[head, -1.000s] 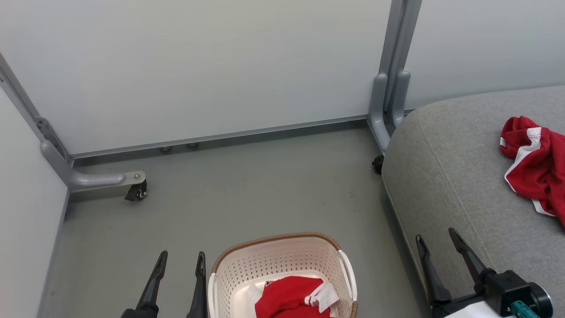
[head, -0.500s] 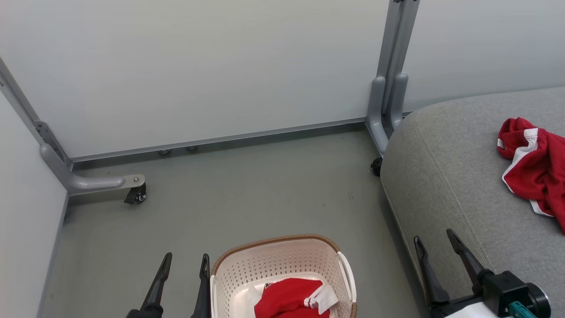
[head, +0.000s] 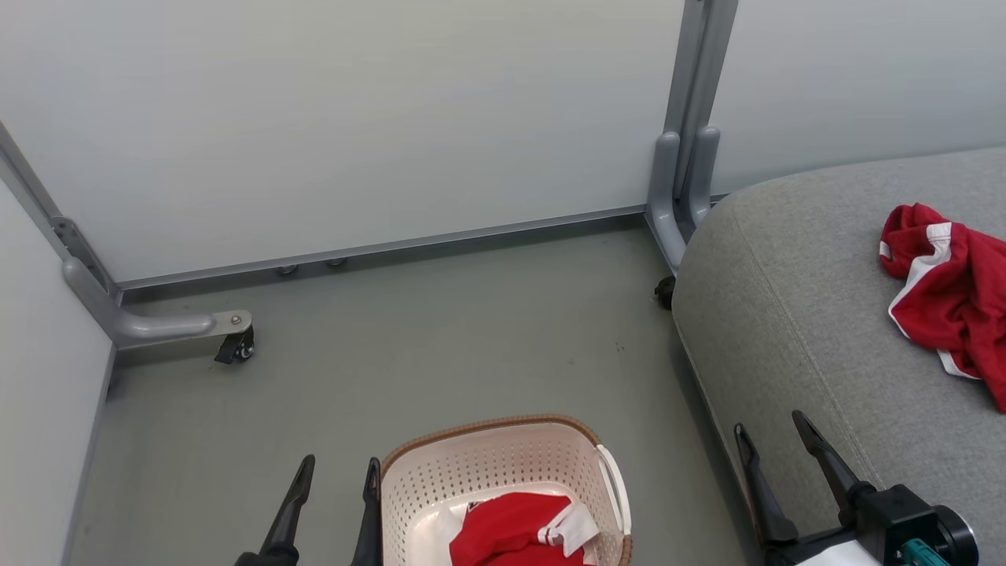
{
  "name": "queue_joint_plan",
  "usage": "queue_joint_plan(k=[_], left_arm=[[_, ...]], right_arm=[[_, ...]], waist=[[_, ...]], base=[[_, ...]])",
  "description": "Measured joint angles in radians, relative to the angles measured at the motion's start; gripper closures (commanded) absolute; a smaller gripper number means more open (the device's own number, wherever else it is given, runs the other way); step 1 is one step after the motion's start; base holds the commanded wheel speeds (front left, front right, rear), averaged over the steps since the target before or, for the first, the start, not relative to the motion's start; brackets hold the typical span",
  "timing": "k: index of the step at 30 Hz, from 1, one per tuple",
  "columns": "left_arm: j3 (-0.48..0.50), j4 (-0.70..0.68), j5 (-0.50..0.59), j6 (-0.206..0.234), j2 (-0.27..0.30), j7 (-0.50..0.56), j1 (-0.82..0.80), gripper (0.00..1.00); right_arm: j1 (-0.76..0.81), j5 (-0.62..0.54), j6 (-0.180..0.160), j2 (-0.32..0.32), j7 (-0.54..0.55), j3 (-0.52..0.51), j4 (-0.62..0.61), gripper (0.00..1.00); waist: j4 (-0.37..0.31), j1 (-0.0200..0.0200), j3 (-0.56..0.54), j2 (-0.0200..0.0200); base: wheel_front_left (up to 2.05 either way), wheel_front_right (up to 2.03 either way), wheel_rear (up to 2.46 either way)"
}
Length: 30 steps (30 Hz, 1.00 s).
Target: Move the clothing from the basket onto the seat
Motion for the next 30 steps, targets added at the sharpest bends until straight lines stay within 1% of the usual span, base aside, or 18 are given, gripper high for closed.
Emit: queue_joint_plan(k=[4, 8, 12, 15, 17, 23, 26, 30], left_arm=[[-0.021, 0.054, -0.019, -0.004, 0.0, 0.0, -0.009, 0.0], [-0.04, 0.146, -0.028, -0.004, 0.0, 0.0, -0.044, 0.0], [-0.075, 0.229, 0.006, -0.009, -0.001, 0.0, -0.118, 0.0], [-0.105, 0.298, 0.03, -0.025, -0.001, 0.0, -0.211, 0.0], [-0.128, 0.369, 0.041, -0.037, -0.001, 0.0, -0.289, 0.0], [-0.231, 0.644, 0.141, -0.08, 0.005, 0.0, -0.566, 0.0], [-0.291, 0.766, 0.179, -0.091, 0.006, 0.001, -0.708, 0.0], [-0.367, 0.914, 0.221, -0.098, 0.004, 0.036, -0.875, 0.0]], right_arm=[[0.0, -0.002, 0.0, -0.003, 0.0, -0.002, -0.006, 0.0], [-0.004, -0.01, 0.0, -0.009, 0.0, -0.001, -0.013, 0.0], [-0.026, -0.016, 0.0, -0.021, 0.0, -0.004, -0.027, 0.0], [-0.079, -0.019, 0.0, -0.024, 0.0, -0.014, -0.051, 0.0], [-0.12, -0.023, 0.0, -0.028, 0.0, -0.017, -0.063, 0.0], [-0.241, -0.033, 0.0, -0.026, 0.0, -0.039, -0.092, 0.0], [-0.294, -0.037, 0.0, -0.026, 0.0, -0.03, -0.096, 0.0], [-0.365, -0.037, 0.0, -0.025, 0.0, -0.014, -0.105, 0.0]], waist=[[-0.002, 0.0, 0.018, 0.0], [-0.007, 0.0, 0.048, 0.0], [-0.014, 0.0, 0.092, 0.0], [-0.019, 0.0, 0.137, 0.0], [-0.022, 0.0, 0.181, 0.0], [-0.026, 0.0, 0.333, 0.0], [-0.027, 0.0, 0.412, 0.0], [-0.032, 0.0001, 0.518, 0.0]], base=[[0.0, 0.0, 0.0], [0.0, 0.0, 0.0], [0.0, 0.0, 0.0], [0.0, 0.0, 0.0], [0.0, 0.0, 0.0], [0.0, 0.0, 0.0], [0.0, 0.0, 0.0], [0.0, 0.0, 0.0]])
